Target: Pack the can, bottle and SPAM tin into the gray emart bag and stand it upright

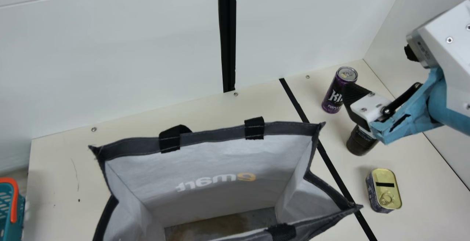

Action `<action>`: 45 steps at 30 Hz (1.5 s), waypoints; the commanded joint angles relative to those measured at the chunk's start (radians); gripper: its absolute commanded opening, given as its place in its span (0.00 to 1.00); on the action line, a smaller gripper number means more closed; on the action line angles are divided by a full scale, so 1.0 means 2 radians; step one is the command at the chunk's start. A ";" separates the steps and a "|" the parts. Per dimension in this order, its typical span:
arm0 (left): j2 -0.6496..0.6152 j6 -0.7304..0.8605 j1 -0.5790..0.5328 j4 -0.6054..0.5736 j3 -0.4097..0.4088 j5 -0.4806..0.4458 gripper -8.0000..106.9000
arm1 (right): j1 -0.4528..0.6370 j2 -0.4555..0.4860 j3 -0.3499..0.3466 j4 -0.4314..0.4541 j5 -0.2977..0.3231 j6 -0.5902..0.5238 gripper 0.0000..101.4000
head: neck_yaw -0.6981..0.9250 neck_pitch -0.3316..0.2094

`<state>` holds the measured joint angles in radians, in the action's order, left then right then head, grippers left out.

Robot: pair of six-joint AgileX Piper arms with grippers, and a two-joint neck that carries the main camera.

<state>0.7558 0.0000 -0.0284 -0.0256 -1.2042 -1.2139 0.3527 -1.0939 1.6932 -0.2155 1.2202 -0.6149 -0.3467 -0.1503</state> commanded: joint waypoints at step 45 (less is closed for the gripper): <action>0.000 0.000 0.000 0.000 0.000 0.000 0.85 | 0.131 0.000 -0.090 -0.002 -0.001 -0.075 0.94 | -0.001 -0.012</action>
<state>0.7558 0.0000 -0.0284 -0.0256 -1.2042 -1.2139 0.6139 -1.0943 1.5126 -0.2187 1.2181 -0.7657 -0.3467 -0.1519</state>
